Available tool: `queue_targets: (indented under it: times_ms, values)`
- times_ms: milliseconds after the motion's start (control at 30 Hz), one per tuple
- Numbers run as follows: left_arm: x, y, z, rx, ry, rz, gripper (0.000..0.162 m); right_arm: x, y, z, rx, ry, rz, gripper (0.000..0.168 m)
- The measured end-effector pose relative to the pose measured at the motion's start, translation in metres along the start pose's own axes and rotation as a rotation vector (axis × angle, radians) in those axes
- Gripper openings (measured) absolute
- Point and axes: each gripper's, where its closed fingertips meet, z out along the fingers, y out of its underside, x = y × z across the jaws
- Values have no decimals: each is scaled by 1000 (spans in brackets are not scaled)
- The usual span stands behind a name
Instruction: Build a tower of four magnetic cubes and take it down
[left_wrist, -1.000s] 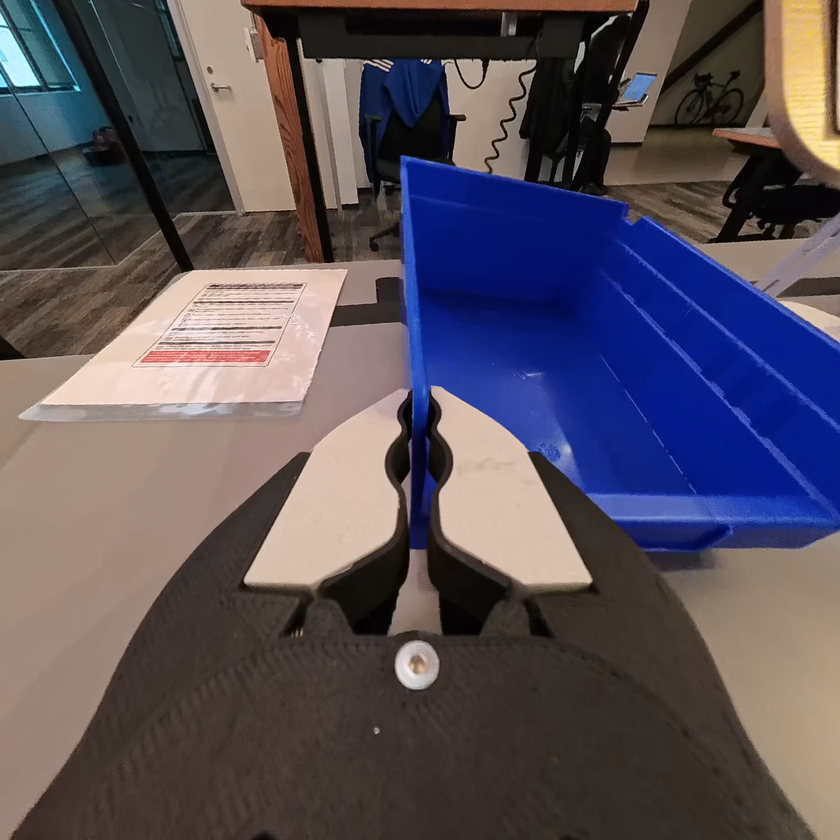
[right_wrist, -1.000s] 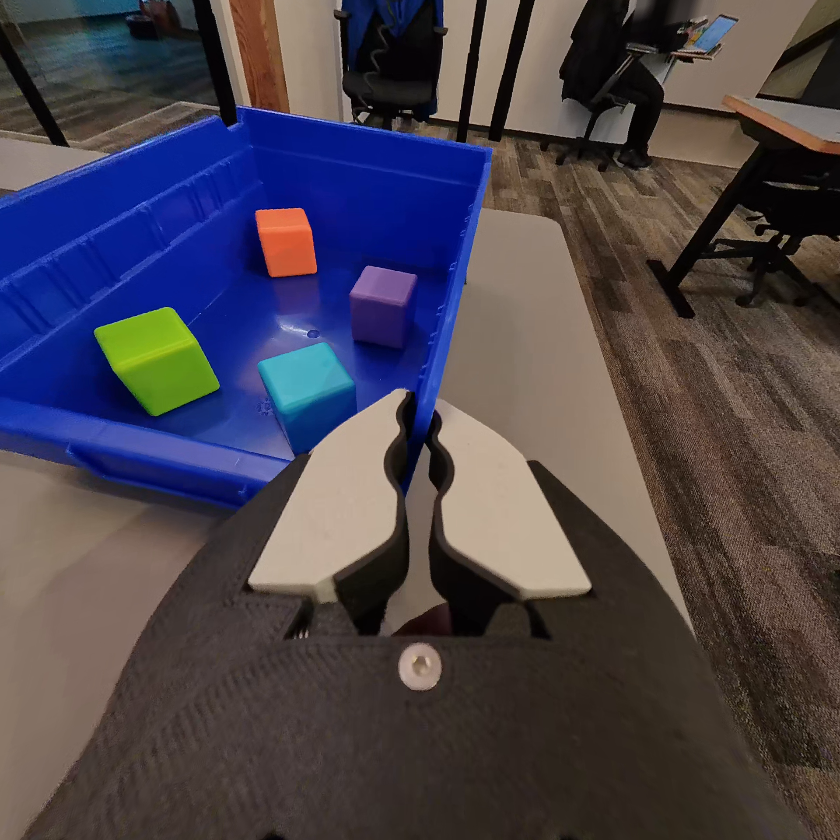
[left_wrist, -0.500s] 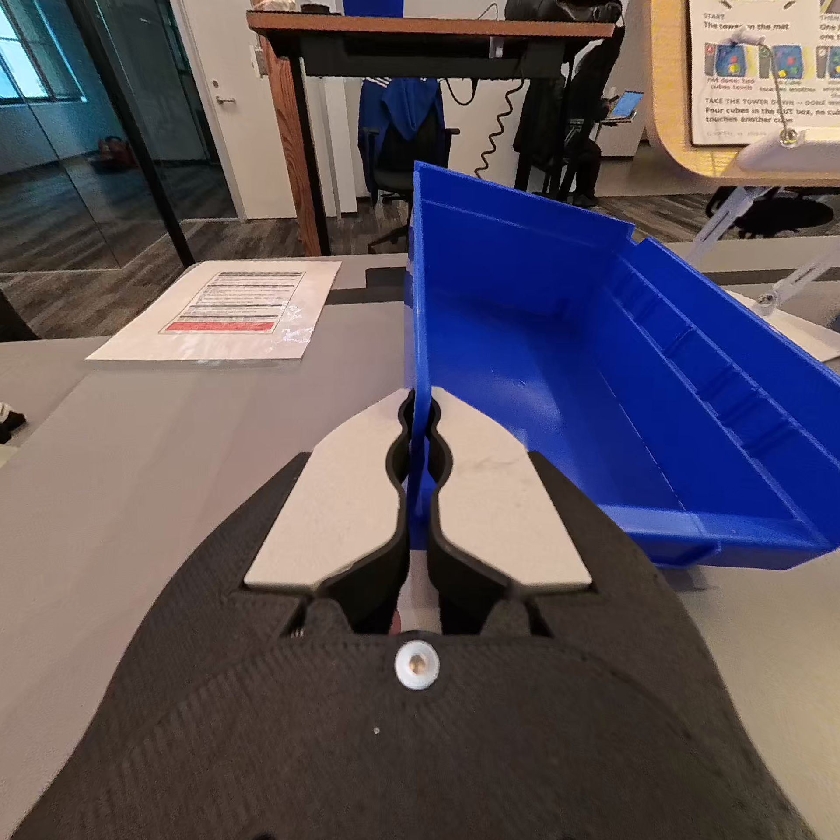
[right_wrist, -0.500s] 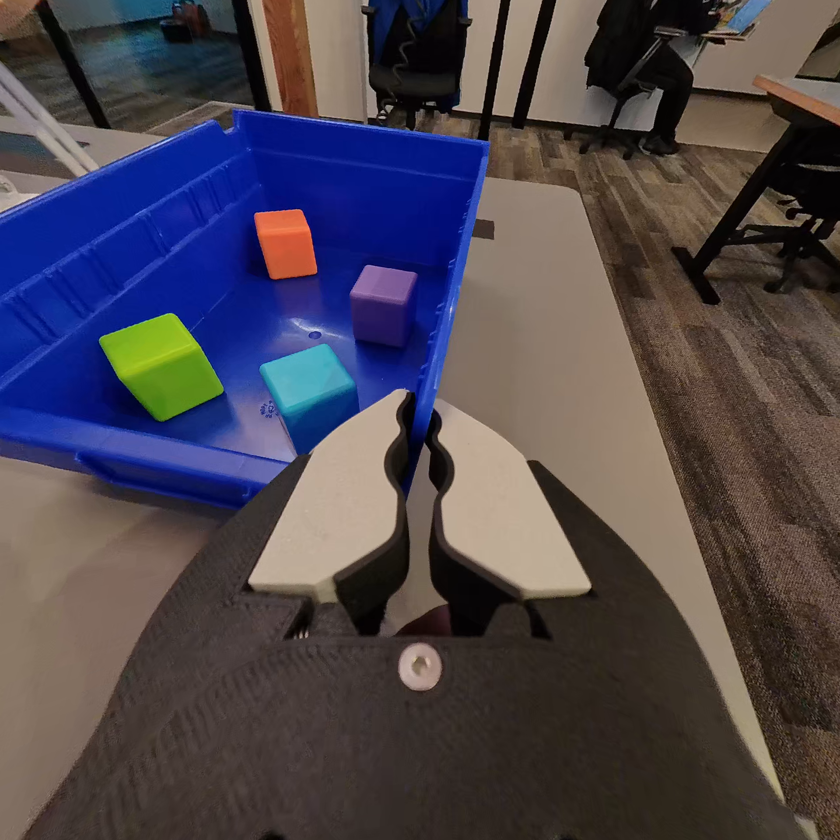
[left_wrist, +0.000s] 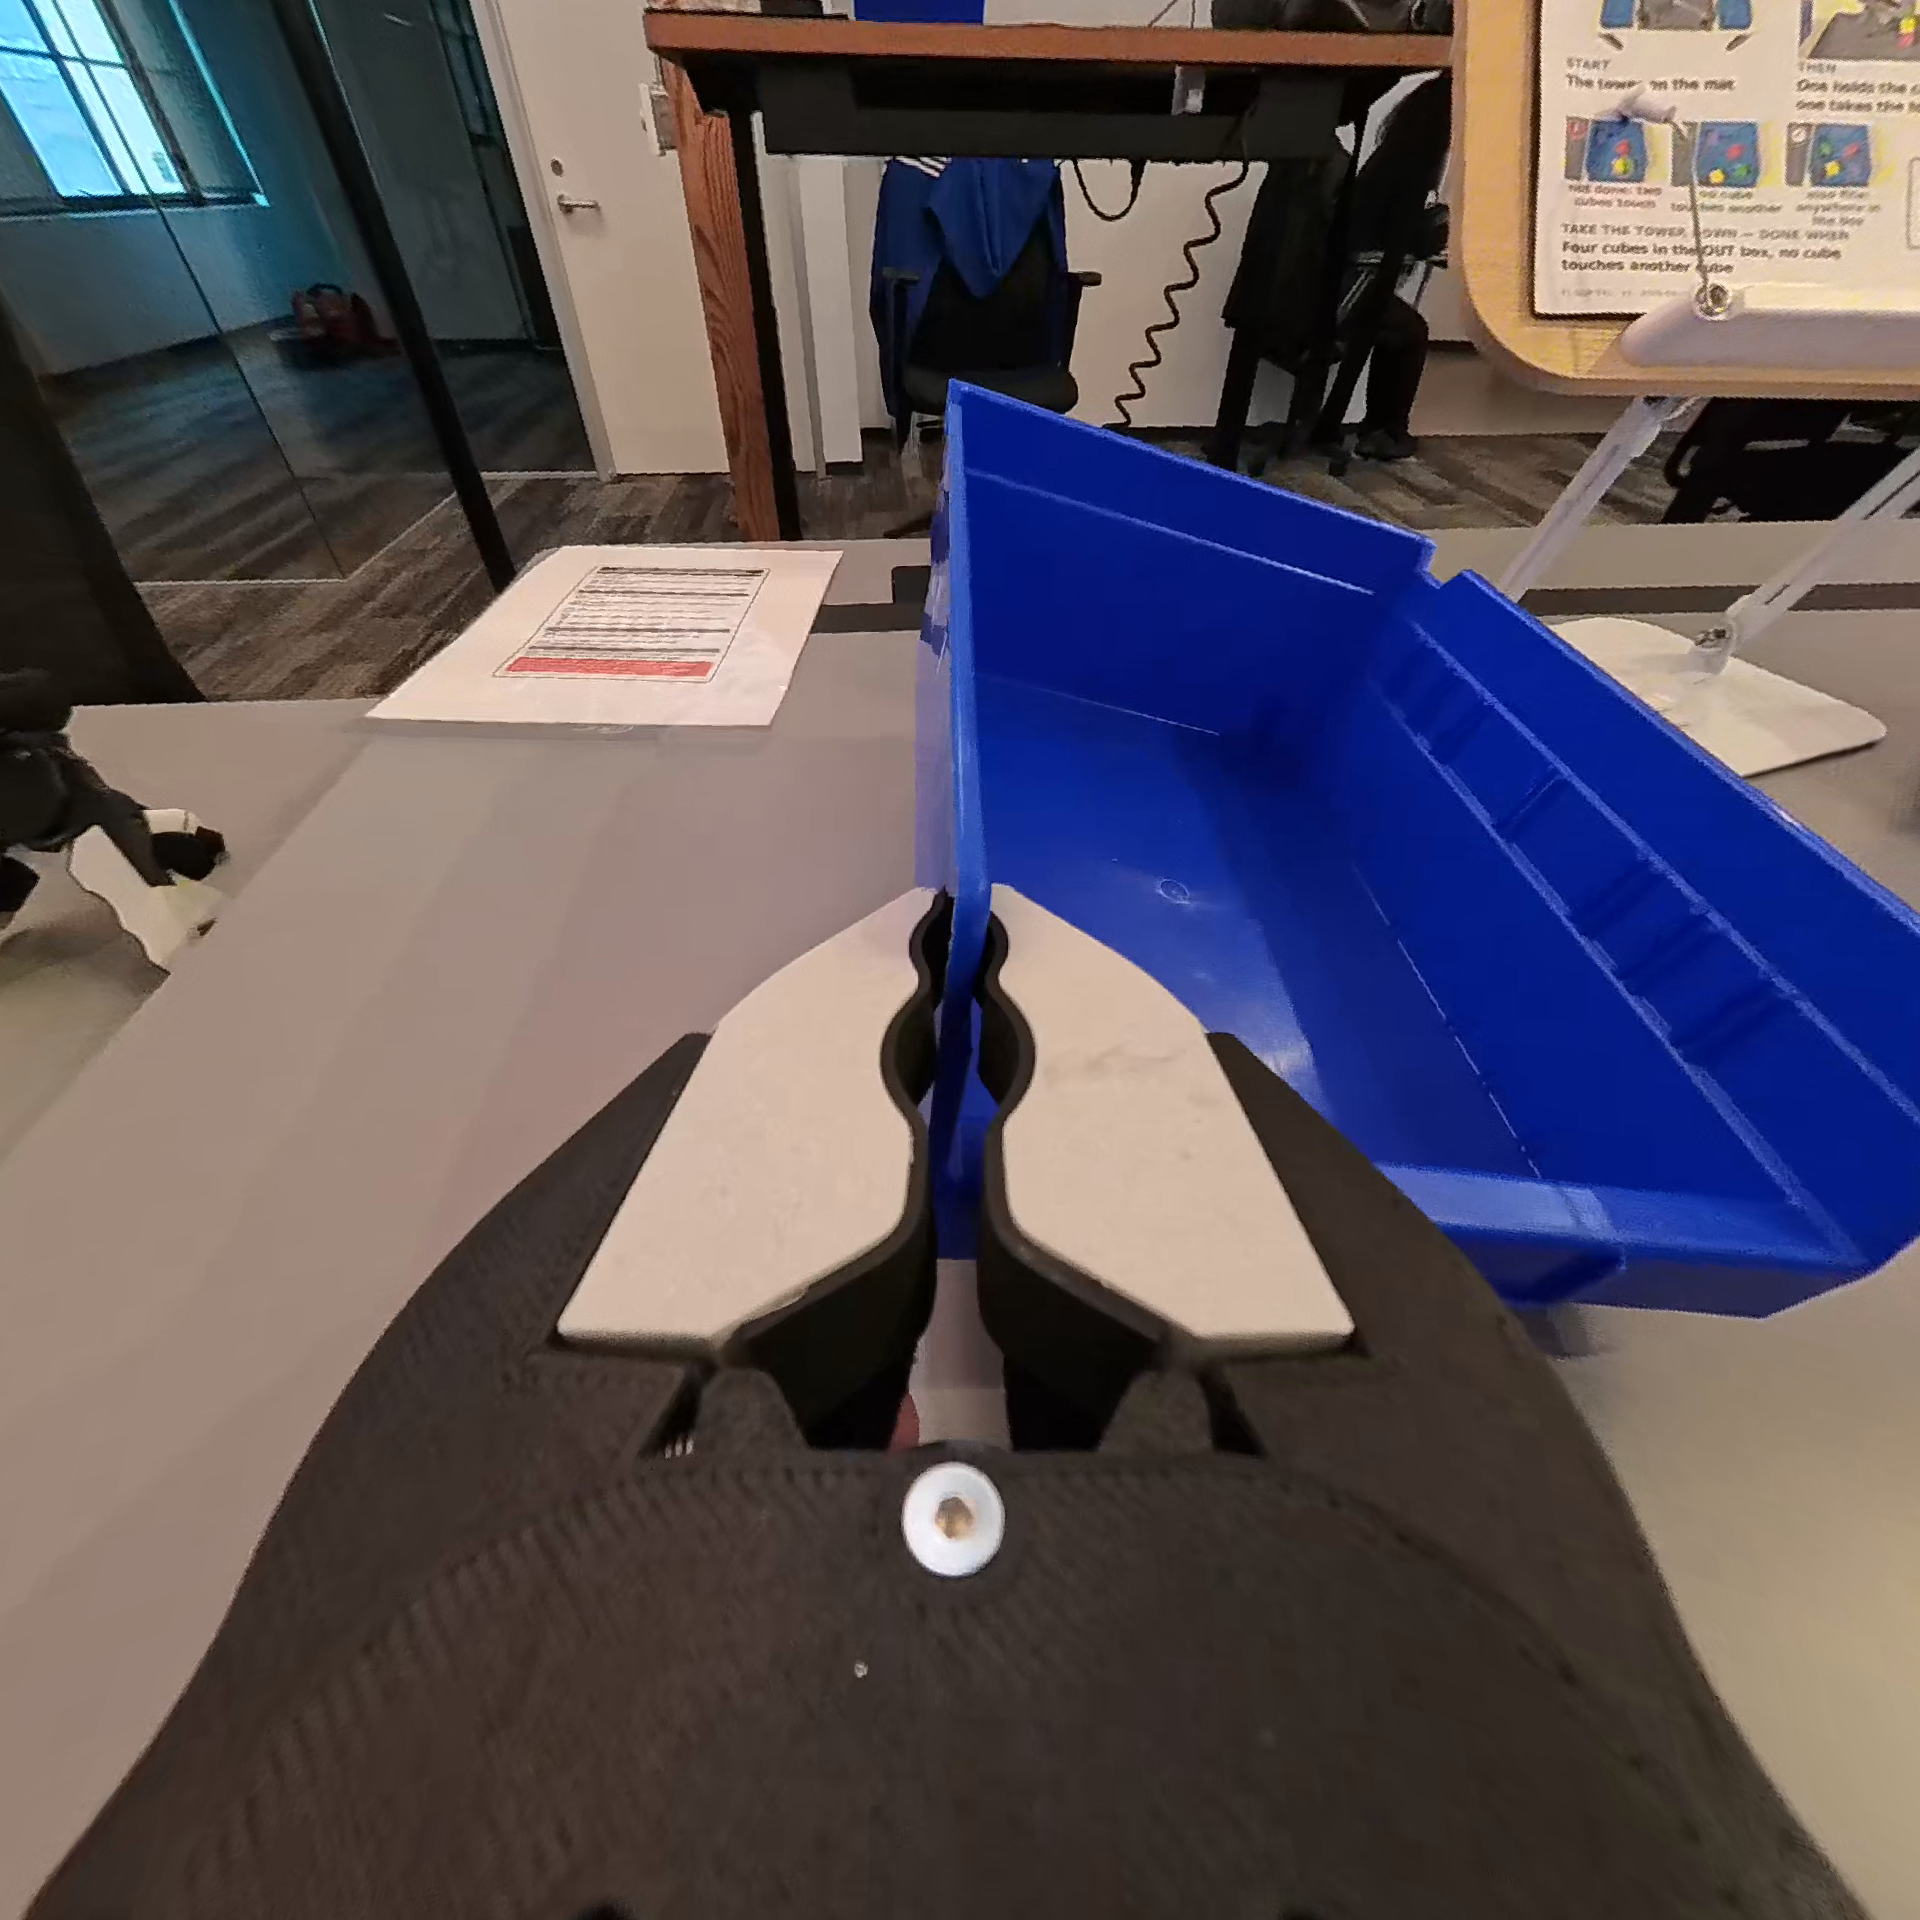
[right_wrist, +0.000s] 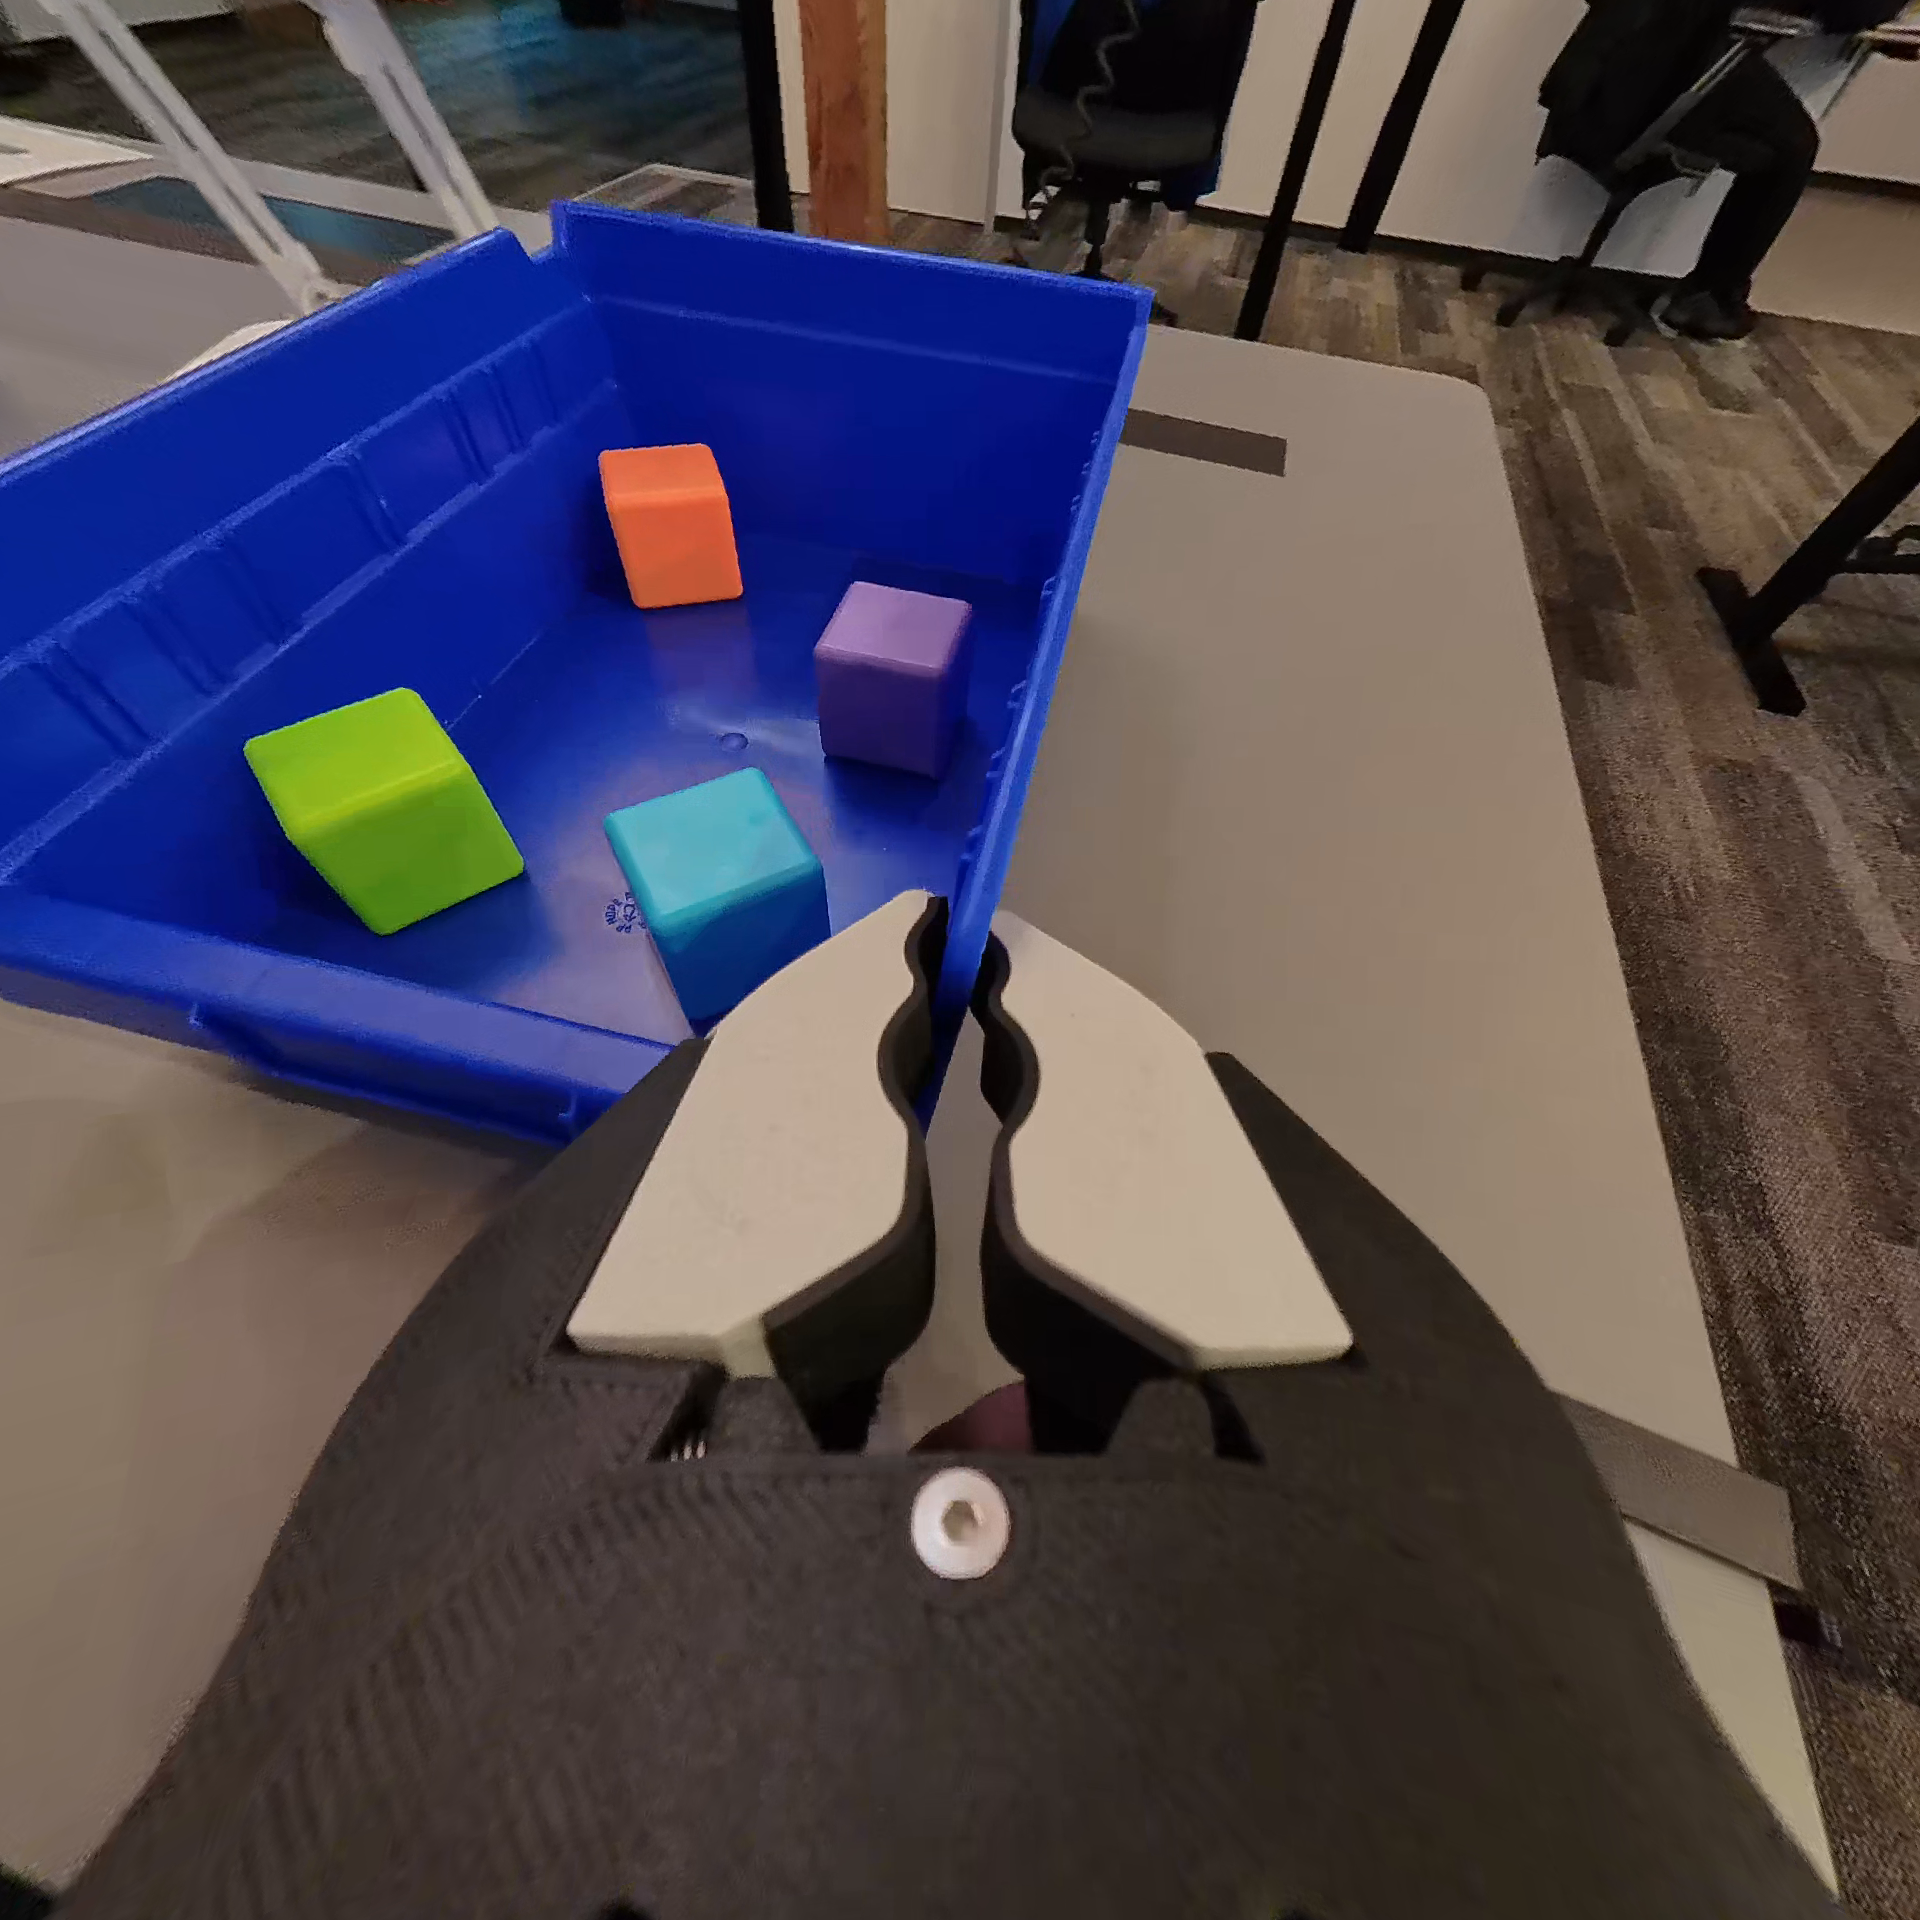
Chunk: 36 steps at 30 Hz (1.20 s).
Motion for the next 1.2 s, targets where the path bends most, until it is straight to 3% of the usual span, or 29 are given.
queue_targets:
  times_ms: [467, 1200]
  values:
    - [-17, -8, -58, 113, -33, 3, 2, -67, 3, -19, 16, -199, -88, 4]
    - [-70, -3, -111, 252, -125, -133, 2, -197, -21, 19, 33, -413, -122, 3]
